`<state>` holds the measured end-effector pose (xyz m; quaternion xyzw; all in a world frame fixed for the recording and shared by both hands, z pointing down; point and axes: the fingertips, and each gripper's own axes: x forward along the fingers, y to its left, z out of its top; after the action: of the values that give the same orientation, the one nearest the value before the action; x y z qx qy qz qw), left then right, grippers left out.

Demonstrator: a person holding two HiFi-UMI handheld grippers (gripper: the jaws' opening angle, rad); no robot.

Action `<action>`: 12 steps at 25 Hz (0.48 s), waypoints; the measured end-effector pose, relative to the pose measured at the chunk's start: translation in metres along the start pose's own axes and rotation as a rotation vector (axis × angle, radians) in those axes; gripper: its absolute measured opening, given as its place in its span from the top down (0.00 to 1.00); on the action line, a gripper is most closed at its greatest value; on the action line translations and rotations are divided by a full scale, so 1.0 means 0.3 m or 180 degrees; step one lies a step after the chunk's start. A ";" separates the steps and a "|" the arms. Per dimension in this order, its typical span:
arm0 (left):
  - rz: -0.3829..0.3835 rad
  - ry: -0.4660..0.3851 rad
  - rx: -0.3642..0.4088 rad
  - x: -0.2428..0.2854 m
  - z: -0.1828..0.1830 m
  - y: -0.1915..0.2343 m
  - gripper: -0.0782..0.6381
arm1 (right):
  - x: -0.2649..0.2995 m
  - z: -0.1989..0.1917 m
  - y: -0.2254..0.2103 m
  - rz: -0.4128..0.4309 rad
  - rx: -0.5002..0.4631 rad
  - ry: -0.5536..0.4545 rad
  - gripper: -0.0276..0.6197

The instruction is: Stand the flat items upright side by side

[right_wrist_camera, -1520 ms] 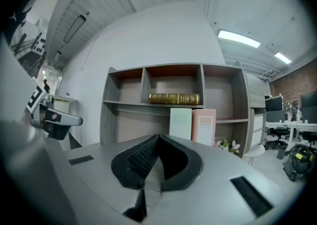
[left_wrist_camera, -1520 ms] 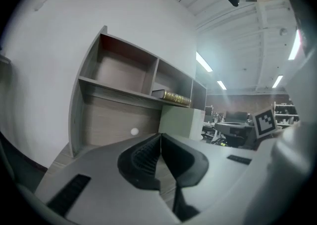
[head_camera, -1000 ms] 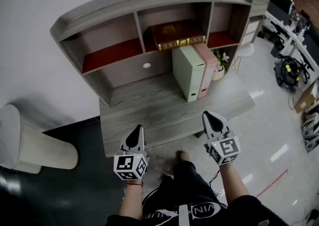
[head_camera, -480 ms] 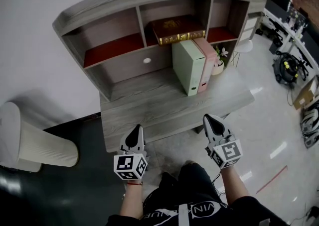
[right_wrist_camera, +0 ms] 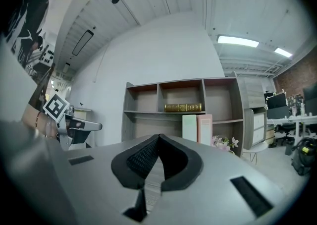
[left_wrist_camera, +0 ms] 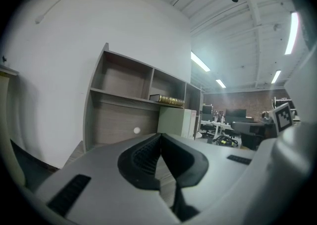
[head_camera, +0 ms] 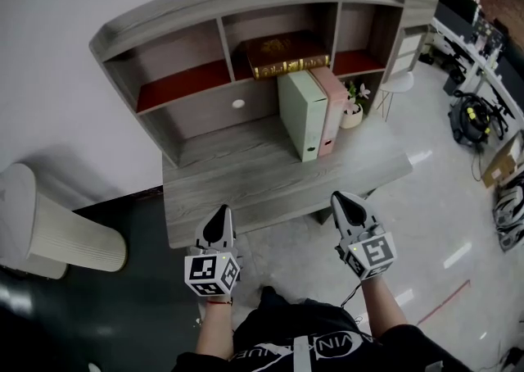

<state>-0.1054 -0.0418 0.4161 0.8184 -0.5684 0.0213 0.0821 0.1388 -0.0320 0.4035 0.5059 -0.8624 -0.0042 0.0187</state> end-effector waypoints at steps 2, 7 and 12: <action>0.0022 -0.0004 0.0004 -0.010 0.007 -0.026 0.88 | -0.022 0.012 -0.010 0.0022 0.0010 -0.0008 0.94; 0.0099 -0.0018 0.0008 -0.059 0.006 -0.092 0.88 | -0.091 0.021 -0.022 0.0098 0.0016 -0.0013 0.94; 0.0232 -0.0057 0.0025 -0.132 0.002 -0.139 0.88 | -0.163 0.033 -0.016 0.0163 0.0001 -0.0045 0.94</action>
<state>-0.0805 0.0089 0.4058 0.7976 -0.5985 0.0192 0.0730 0.1664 0.0081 0.3921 0.4836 -0.8752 -0.0071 0.0127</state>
